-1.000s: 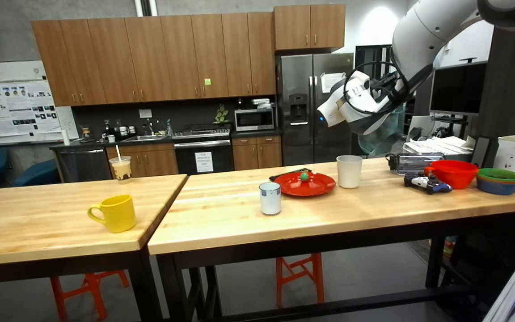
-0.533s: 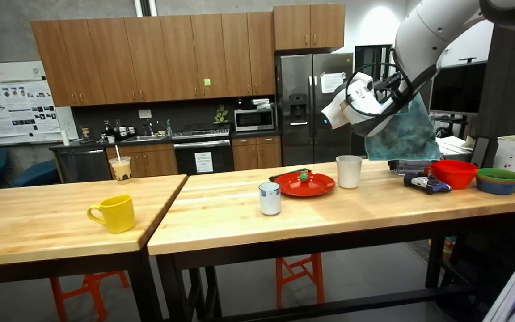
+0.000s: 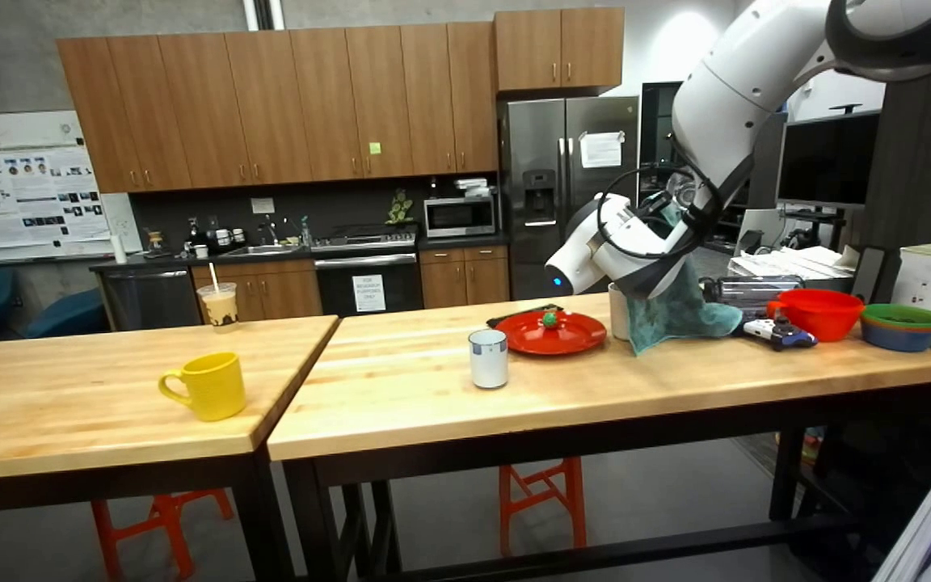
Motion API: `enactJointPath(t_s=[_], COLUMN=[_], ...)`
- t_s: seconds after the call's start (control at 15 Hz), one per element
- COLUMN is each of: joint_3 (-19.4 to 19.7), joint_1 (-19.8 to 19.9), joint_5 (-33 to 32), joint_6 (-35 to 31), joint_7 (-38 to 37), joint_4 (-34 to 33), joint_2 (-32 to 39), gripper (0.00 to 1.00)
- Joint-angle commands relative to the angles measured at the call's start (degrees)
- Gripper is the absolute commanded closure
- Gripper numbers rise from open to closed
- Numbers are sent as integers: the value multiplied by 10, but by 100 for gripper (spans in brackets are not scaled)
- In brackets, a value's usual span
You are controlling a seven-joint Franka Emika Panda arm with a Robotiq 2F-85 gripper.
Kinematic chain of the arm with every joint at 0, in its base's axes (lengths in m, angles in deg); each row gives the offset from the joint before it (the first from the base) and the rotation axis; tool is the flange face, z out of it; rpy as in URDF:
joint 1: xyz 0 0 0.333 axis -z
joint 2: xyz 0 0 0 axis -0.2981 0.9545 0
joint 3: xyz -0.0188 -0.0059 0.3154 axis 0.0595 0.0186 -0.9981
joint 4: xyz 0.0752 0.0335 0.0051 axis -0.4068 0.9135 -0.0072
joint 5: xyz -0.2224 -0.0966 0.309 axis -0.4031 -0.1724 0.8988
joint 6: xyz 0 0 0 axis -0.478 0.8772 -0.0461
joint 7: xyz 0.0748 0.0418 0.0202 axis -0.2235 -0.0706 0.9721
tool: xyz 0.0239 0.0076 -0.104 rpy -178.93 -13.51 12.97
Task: Lay the blue cloth over the cup
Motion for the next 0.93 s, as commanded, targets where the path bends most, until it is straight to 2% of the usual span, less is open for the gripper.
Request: enactJointPath(t_s=[0.0,0.27,0.33,0.47,0.6,0.67,0.87], joint_3=[-11,-15,-15,-14,-12,-14,-13], joint_1=[-8,-12,-12,-8,-2,-12,-9], joint_5=[-6,-11,-12,-13,-19,-7,-7], joint_6=[-28,-46,-51,-73,-106,-72,-88], joint_7=[-7,-2,1,15,35,10,21], joint_4=[-10,-11,-11,-7,-3,-9,-13], joint_2=[25,36,36,29,14,37,33], gripper=[100,98,72,69,59,76,59])
